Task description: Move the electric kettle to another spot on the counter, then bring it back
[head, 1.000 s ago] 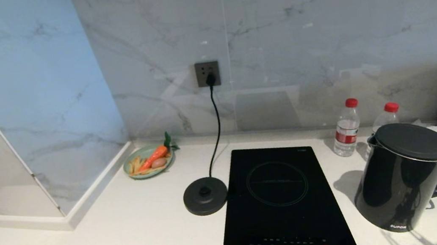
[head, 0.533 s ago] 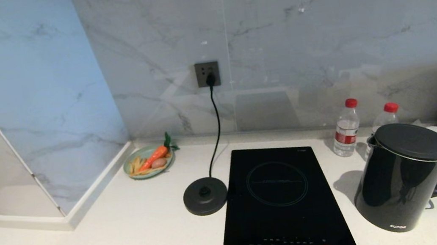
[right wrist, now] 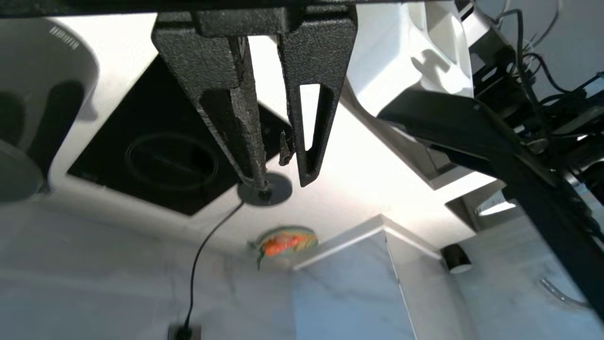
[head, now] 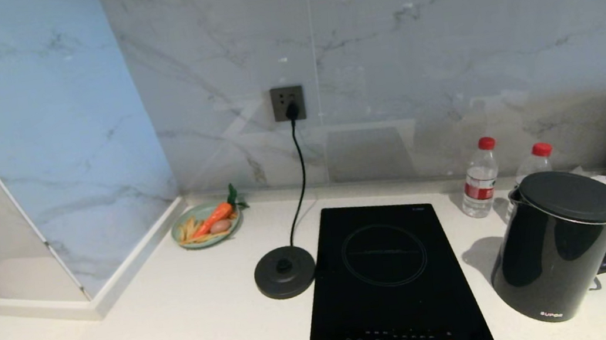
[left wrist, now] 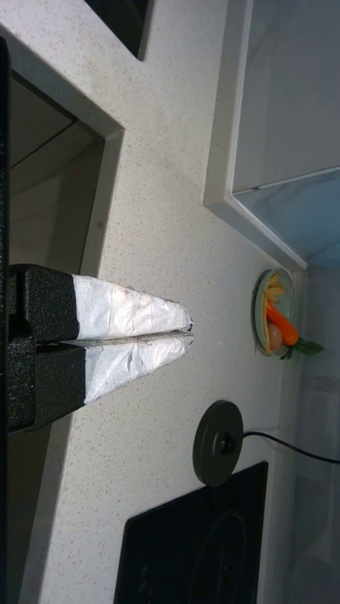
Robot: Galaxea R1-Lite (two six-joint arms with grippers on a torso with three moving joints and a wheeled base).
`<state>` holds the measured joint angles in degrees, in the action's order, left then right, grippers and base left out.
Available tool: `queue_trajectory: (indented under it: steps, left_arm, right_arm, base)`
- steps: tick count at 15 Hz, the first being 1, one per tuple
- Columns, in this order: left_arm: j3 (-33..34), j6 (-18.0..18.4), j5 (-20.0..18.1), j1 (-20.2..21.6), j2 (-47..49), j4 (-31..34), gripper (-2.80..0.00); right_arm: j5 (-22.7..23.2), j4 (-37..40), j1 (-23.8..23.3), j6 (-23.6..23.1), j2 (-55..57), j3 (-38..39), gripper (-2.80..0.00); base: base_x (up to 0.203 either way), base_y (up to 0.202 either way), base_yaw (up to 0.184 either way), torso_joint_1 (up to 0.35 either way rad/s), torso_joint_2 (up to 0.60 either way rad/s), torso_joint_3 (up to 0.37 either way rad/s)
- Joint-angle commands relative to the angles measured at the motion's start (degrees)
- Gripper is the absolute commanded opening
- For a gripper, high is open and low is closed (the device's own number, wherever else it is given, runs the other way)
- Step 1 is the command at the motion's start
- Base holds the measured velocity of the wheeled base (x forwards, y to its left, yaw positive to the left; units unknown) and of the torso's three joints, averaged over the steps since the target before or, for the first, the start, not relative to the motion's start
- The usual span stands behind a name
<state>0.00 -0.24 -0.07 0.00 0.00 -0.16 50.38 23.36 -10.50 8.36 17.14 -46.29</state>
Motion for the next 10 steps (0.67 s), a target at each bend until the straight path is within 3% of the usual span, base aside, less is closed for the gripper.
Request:
queue_trajectory:
  steps: [1,3,4,7,10]
  left_arm:
    - [0.2,0.0,0.0,0.0,-0.1,0.0,-2.80]
    - [0.2,0.0,0.0,0.0,-0.1,0.0,-2.80]
    - [0.2,0.0,0.0,0.0,-0.1,0.0,-2.80]
    - [0.2,0.0,0.0,0.0,-0.1,0.0,-2.80]
    - [0.2,0.0,0.0,0.0,-0.1,0.0,-2.80]
  right_arm:
    - [-1.3,1.3,1.4,-0.6,1.3,-3.7,-2.80]
    - [-1.9,5.9,2.7,-7.7,-0.2,-4.1,-2.80]
    - [-2.9,8.9,4.9,-9.2,-0.2,-5.7,-2.80]
    - [-5.6,16.2,10.2,-10.0,-3.7,-7.3,-2.80]
    - [-7.2,24.7,11.0,-11.6,-12.9,-6.0,-2.80]
  base:
    - [0.000,0.000,0.000,0.000,0.00,0.000]
    - [0.000,0.000,0.000,0.000,0.00,0.000]
    - [0.000,0.000,0.000,0.000,0.00,0.000]
    - [0.000,0.000,0.000,0.000,0.00,0.000]
    - [0.000,0.000,0.000,0.000,0.00,0.000]
